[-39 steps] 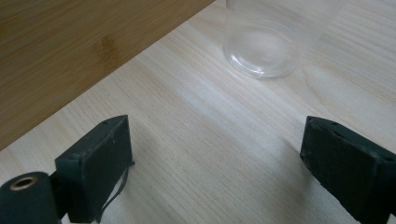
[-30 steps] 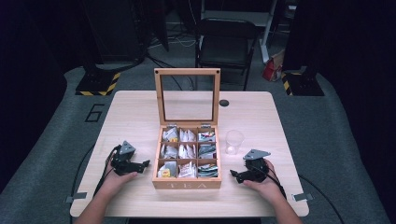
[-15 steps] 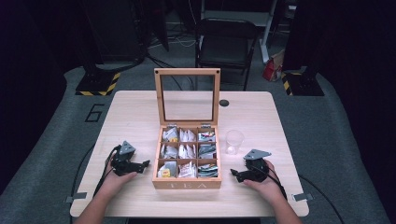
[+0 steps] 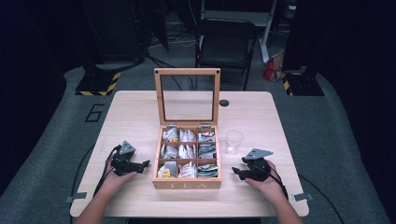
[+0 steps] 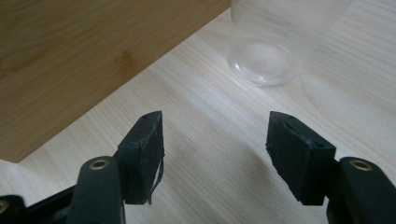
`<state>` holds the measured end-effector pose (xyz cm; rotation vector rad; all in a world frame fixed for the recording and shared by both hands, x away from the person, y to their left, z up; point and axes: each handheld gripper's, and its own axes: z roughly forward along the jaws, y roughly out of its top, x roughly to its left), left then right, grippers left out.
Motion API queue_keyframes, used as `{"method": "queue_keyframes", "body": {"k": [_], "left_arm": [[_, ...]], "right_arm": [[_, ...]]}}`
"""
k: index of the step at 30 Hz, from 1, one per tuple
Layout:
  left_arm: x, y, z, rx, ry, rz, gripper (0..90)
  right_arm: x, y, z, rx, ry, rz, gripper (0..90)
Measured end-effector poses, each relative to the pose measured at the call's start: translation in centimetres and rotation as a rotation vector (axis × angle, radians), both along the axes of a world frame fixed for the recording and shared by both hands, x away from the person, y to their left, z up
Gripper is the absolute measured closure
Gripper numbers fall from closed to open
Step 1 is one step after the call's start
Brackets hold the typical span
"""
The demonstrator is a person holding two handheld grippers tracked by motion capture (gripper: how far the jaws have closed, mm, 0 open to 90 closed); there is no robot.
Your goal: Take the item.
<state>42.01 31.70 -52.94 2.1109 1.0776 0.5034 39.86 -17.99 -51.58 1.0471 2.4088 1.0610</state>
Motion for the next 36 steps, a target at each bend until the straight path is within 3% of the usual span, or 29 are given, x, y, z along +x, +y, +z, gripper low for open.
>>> {"method": "queue_keyframes", "body": {"k": [10, 23, 30, 36], "left_arm": [[0.0, 0.0, 0.0, -0.001, 0.0, 0.0, 12.5], [0.0, 0.0, 0.0, 0.0, 0.0, -0.001, 12.6], [0.0, 0.0, 0.0, -0.001, 0.001, 0.001, 12.5], [0.0, 0.0, 0.0, -0.001, 0.0, 0.001, 12.5]], "right_arm": [[-0.6, 0.1, 1.9, 0.028, 0.0, -0.007, 40.2], [-0.8, -0.2, 3.0, 0.02, -0.008, -0.004, 40.9], [-1.2, -0.4, 4.7, 0.042, -0.036, -0.012, 42.7], [-1.5, -0.3, 5.8, 0.045, -0.028, -0.004, 42.2]]}}
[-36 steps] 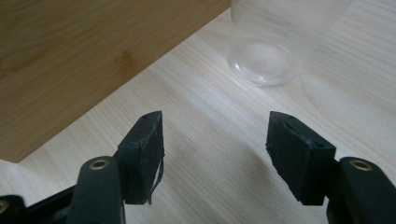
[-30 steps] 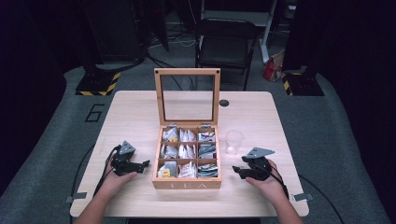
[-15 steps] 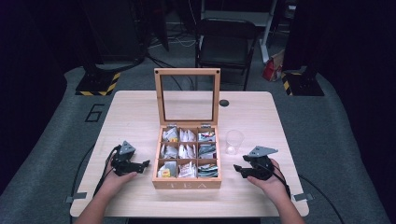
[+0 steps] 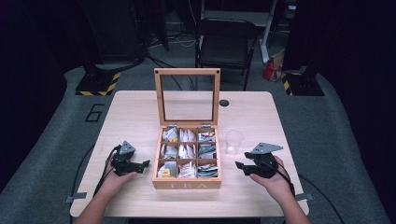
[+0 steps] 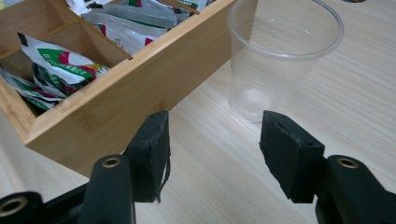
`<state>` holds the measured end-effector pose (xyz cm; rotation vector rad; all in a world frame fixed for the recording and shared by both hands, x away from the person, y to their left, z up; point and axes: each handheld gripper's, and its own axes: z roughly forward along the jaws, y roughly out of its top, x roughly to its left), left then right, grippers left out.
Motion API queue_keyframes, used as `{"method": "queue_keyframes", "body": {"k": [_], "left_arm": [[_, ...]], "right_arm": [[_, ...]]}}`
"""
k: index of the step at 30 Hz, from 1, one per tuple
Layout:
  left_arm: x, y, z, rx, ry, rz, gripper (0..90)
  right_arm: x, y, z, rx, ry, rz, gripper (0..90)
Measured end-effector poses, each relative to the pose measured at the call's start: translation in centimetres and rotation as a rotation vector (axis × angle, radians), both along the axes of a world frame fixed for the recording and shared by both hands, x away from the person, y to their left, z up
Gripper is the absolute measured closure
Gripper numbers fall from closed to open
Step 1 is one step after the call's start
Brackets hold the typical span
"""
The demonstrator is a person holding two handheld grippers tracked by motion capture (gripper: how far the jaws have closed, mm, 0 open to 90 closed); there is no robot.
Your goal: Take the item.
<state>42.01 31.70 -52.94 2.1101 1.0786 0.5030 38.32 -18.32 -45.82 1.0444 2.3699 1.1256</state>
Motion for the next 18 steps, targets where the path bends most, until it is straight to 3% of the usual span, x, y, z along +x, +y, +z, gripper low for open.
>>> {"method": "queue_keyframes", "body": {"k": [5, 18], "left_arm": [[0.0, 0.0, 0.0, 0.0, 0.0, 0.0, 12.5], [0.0, 0.0, 0.0, 0.001, 0.0, -0.001, 12.5]], "right_arm": [[0.0, 0.2, 0.7, 0.002, 0.014, 0.011, 44.2], [0.2, 2.1, 2.3, -0.005, -0.013, 0.079, 41.3]]}}
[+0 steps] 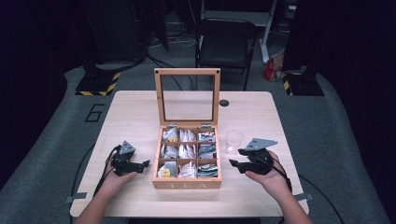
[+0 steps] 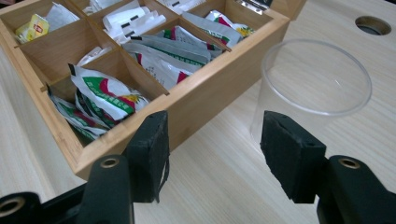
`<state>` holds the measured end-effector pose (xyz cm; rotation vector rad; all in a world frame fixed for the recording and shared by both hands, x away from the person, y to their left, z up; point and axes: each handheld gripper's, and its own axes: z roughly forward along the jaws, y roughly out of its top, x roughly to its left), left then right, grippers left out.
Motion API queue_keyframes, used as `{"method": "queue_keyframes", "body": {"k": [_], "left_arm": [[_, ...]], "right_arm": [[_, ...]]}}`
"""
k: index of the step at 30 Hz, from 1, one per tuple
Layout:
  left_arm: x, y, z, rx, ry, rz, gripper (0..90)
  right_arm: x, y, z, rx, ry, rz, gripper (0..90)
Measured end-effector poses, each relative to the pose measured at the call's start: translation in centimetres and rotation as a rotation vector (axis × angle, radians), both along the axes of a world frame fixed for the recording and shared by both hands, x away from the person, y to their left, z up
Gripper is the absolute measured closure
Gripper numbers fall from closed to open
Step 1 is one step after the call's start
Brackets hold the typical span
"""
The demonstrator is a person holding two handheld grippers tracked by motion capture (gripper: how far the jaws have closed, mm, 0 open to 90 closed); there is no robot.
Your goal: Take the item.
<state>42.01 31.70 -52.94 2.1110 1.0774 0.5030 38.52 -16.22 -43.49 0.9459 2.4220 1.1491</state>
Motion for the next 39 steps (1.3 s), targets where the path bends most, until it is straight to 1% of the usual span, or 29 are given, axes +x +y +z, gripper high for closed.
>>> {"method": "queue_keyframes", "body": {"k": [3, 6, 8, 10, 12, 15, 16, 22, 26, 28, 29, 38, 39], "left_arm": [[0.0, 0.0, 0.0, 0.0, 0.0, 0.0, 12.5], [0.0, 0.0, 0.0, 0.0, 0.0, 0.0, 12.5], [0.0, 0.0, 0.0, 0.0, 0.0, 0.0, 12.5], [0.0, 0.0, 0.0, 0.0, 0.0, 0.0, 12.5], [0.0, 0.0, 0.0, -0.001, 0.0, 0.0, 12.5], [0.0, 0.0, 0.0, -0.001, 0.0, 0.001, 12.5], [0.0, 0.0, 0.0, -0.002, 0.002, 0.001, 12.5], [0.0, 0.0, 0.0, 0.0, 0.002, -0.001, 12.5], [0.0, 0.0, 0.0, 0.001, 0.0, -0.001, 12.5], [0.0, 0.0, 0.0, 0.001, 0.0, -0.001, 12.5], [0.0, 0.0, 0.0, 0.001, 0.0, -0.001, 12.5], [0.0, 0.0, 0.0, 0.001, 0.0, -0.001, 12.5], [0.0, 0.0, 0.0, 0.0, 0.0, 0.0, 12.5]], "right_arm": [[0.0, 0.4, 0.3, 0.002, -0.003, 0.013, 41.4], [0.1, 0.8, 0.4, 0.015, 0.001, 0.017, 41.5], [0.2, 1.2, 0.6, 0.017, -0.002, 0.036, 41.5], [0.3, 1.5, 0.8, 0.012, -0.004, 0.036, 41.1], [0.4, 1.8, 0.9, 0.023, 0.006, 0.04, 41.3], [0.6, 2.2, 1.0, 0.026, 0.004, 0.049, 41.3], [0.7, 2.6, 1.1, 0.027, 0.003, 0.059, 40.8], [0.9, 3.8, 1.3, 0.027, 0.005, 0.092, 40.5], [1.1, 4.7, 1.5, 0.021, 0.0, 0.128, 40.6], [1.1, 5.1, 1.6, 0.02, 0.005, 0.129, 40.8], [1.2, 5.2, 1.6, 0.015, -0.001, 0.143, 40.7], [1.4, 6.7, 1.7, 0.003, -0.011, 0.163, 40.7], [1.4, 7.0, 1.7, 0.007, 0.001, 0.174, 41.1]]}}
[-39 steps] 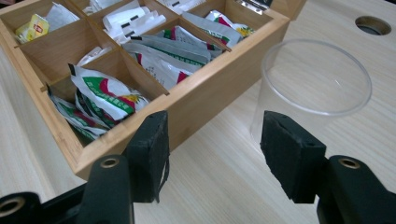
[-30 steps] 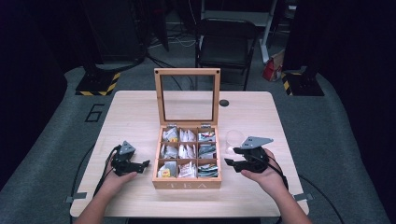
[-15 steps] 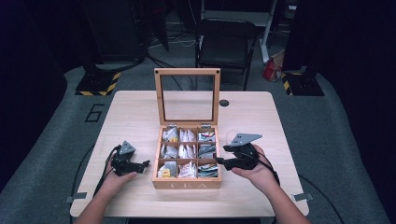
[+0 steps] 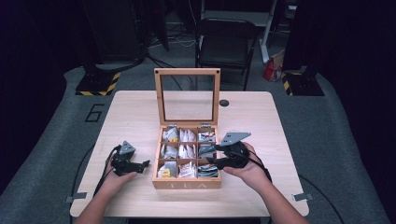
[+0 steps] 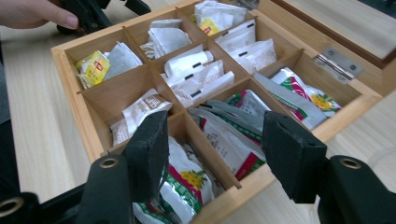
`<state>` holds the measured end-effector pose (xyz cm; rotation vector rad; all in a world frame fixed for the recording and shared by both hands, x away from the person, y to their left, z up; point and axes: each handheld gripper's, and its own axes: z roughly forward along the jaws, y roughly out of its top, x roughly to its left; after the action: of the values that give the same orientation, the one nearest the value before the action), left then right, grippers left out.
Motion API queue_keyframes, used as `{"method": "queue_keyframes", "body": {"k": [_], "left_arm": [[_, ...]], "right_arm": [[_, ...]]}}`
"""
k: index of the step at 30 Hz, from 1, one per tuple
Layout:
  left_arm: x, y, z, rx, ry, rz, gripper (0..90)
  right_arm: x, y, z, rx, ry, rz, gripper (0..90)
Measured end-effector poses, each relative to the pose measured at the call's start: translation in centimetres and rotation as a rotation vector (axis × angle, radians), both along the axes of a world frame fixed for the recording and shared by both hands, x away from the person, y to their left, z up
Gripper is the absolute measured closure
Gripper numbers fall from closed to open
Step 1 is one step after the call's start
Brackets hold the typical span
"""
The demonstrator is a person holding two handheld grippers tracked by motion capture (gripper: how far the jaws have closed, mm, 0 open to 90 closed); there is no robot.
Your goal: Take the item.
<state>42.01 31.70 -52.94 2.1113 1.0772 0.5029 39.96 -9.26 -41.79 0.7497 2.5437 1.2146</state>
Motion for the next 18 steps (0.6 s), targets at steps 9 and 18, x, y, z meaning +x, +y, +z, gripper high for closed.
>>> {"method": "queue_keyframes", "body": {"k": [9, 18], "left_arm": [[0.0, 0.0, 0.0, 0.0, 0.001, 0.0, 12.5], [0.0, 0.0, 0.0, 0.001, 0.001, -0.001, 12.5]], "right_arm": [[0.6, 1.6, 0.1, -0.007, -0.008, 0.036, 44.6], [0.9, 3.0, 0.2, 0.012, -0.005, 0.055, 42.4]]}}
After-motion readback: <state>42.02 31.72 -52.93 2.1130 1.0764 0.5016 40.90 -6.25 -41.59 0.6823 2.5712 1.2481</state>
